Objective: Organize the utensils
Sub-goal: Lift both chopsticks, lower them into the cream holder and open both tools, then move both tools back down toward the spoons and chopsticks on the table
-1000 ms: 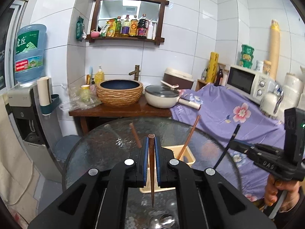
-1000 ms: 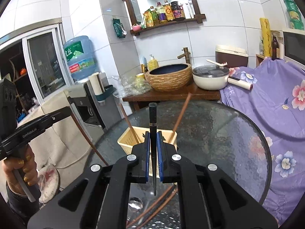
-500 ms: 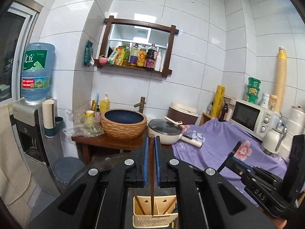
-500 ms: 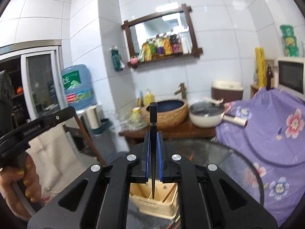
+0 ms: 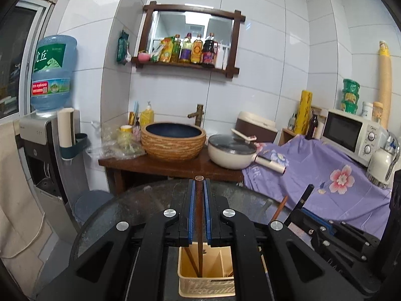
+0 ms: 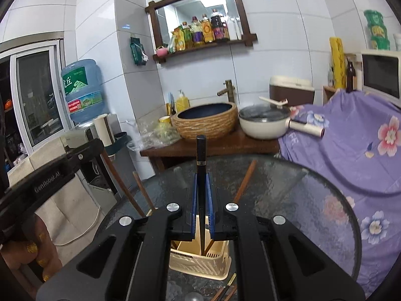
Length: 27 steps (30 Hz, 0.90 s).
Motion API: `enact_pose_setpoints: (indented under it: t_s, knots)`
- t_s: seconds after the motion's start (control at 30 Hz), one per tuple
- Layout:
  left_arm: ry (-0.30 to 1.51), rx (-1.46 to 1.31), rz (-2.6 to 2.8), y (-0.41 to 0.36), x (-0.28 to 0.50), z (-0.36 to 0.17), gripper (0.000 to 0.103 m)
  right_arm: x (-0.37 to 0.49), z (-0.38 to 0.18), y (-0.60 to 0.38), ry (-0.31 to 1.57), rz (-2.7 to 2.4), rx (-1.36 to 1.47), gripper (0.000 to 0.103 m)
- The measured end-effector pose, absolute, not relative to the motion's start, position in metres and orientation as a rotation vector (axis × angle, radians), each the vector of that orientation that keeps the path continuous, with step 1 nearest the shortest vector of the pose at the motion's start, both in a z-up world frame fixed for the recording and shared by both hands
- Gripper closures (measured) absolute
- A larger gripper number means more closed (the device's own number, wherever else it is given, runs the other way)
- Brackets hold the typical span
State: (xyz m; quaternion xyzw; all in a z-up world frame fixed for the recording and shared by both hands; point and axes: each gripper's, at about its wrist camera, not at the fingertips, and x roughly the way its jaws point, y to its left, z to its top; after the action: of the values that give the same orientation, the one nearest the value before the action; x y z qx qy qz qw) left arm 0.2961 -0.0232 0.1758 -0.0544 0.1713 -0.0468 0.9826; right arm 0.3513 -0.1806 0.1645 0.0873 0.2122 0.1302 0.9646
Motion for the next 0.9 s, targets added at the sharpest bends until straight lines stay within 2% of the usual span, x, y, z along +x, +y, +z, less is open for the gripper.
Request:
enact_pose_setpoints:
  t_s: [0.3, 0.63, 0.67, 0.7, 0.77, 0.8, 0.83, 0.9]
  knots:
    - [0.439, -0.13, -0.09, -0.018, 0.313, 0.133, 0.097, 0.362, 0.131, -0.186, 0.502, 0.271, 0.229, 0.095]
    - [0.445, -0.139, -0.075, -0.013, 0.316, 0.126, 0.096, 0.363, 0.125, -0.189, 0.496, 0.255, 0.233, 0.095]
    - [0.449, -0.137, -0.076, -0.013, 0.316, 0.125, 0.091, 0.362, 0.124, -0.188, 0.495, 0.259, 0.224, 0.095]
    - [0.452, -0.134, -0.078, -0.012, 0.316, 0.124, 0.08, 0.361, 0.124, -0.187, 0.492, 0.257, 0.212, 0.094]
    - [0.449, -0.132, -0.08, -0.012, 0.314, 0.124, 0.065, 0.359, 0.124, -0.187, 0.484, 0.246, 0.19, 0.081]
    - [0.441, -0.133, -0.079, -0.011, 0.312, 0.123, 0.058, 0.357, 0.123, -0.187, 0.477, 0.247, 0.187, 0.066]
    - [0.437, -0.135, -0.078, -0.009, 0.311, 0.123, 0.057, 0.355, 0.123, -0.188, 0.468, 0.249, 0.191, 0.057]
    - [0.432, -0.139, -0.083, -0.007, 0.307, 0.122, 0.047, 0.351, 0.122, -0.191, 0.459, 0.237, 0.199, 0.057]
